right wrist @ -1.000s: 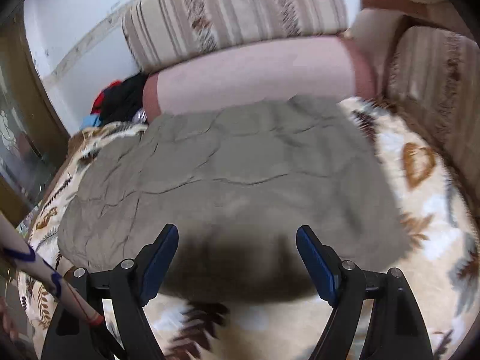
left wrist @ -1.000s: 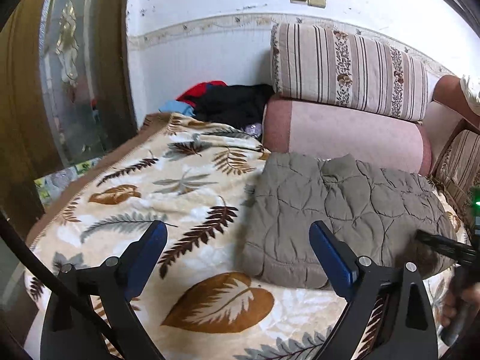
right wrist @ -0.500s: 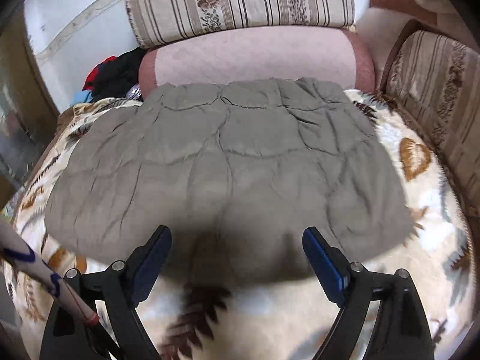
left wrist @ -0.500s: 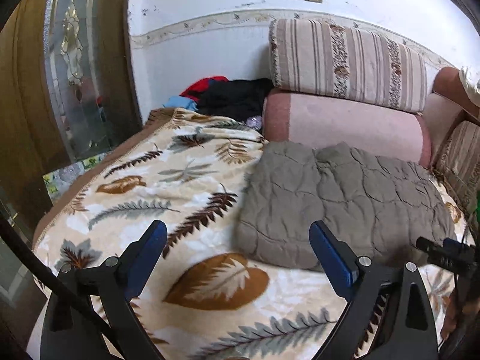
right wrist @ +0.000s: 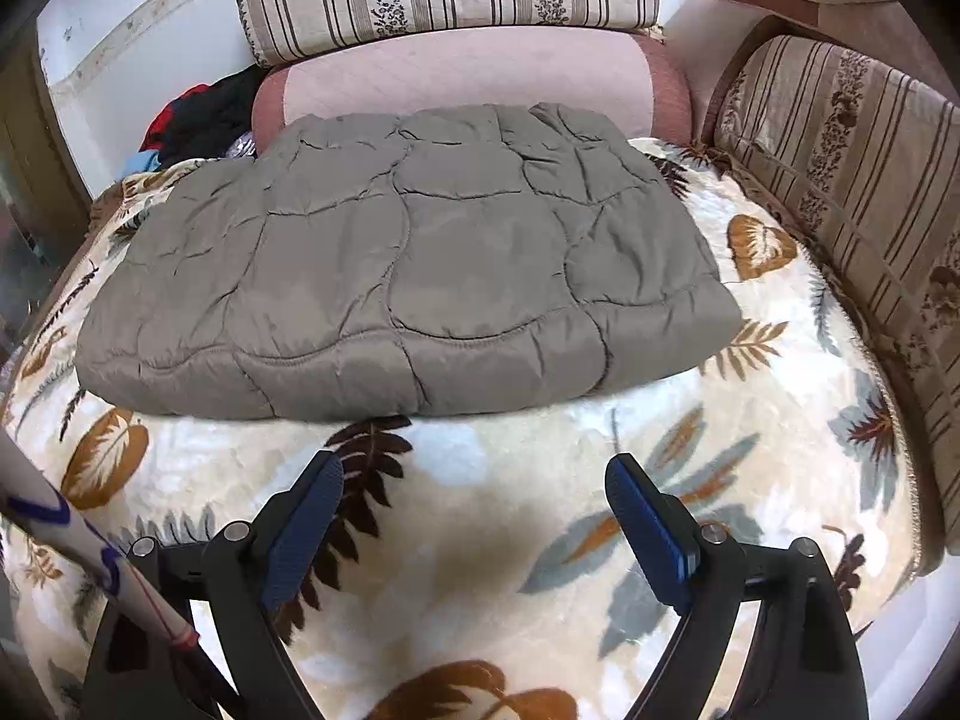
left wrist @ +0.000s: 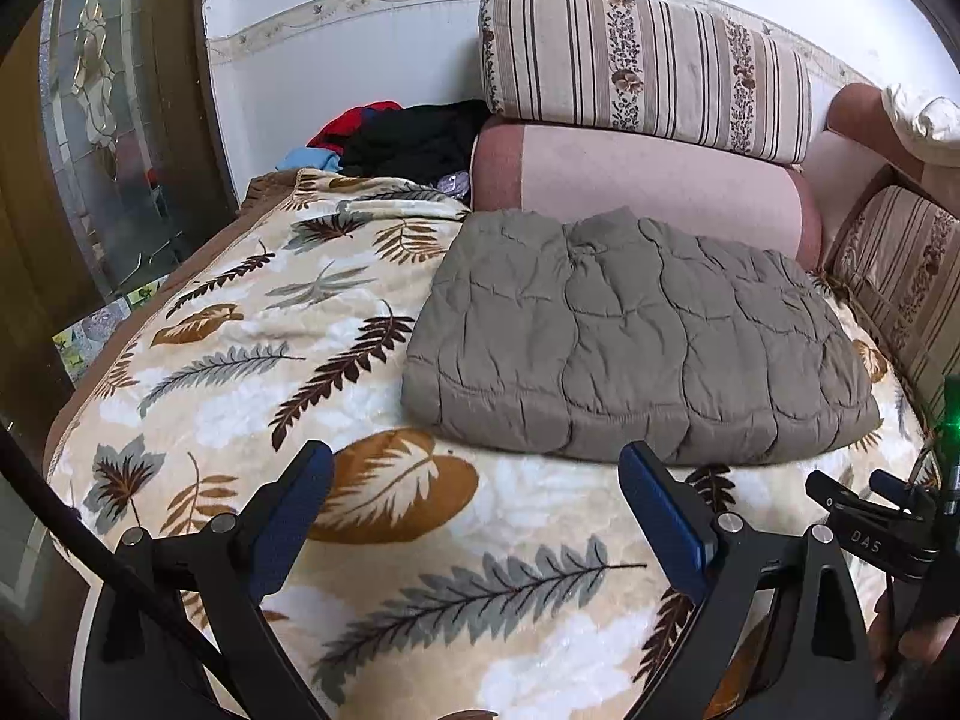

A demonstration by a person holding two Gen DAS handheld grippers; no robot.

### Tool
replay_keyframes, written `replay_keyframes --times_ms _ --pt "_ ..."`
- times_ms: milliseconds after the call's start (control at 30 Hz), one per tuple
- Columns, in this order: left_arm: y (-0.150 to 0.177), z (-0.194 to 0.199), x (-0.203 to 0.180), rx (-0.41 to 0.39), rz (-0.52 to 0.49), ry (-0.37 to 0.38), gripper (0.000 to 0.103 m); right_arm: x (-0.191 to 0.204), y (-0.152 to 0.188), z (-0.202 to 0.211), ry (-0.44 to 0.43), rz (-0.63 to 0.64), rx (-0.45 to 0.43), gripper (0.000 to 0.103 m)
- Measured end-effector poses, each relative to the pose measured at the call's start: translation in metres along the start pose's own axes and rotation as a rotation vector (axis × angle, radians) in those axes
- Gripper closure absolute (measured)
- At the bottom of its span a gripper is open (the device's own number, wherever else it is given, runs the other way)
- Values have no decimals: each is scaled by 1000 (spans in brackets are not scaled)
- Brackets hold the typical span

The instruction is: Fold large clothes

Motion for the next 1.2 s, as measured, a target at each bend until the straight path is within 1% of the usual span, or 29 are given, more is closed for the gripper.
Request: replay_keyframes --times_ms 233,633,833,1200 --pt "6 0 -1 24 3 32 8 4 8 10 13 20 -14 11" --pt "14 -11 -2 71 12 37 8 21 15 14 21 68 -16 11" --pt "16 -16 -2 88 12 36 8 25 17 14 34 81 -18 11" --pt "20 -22 -5 111 12 57 8 28 19 14 40 88 -23 11"
Point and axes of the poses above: each gripper's, at about its wrist camera, not at the fingertips, and z roughly against the way its jaws point, x to its left, y to its underside, the point moved 1 cm from there along -z, roughly the way its jaws point, and after that the axes turned 4 degrees about -z, right-handed, at the moved point
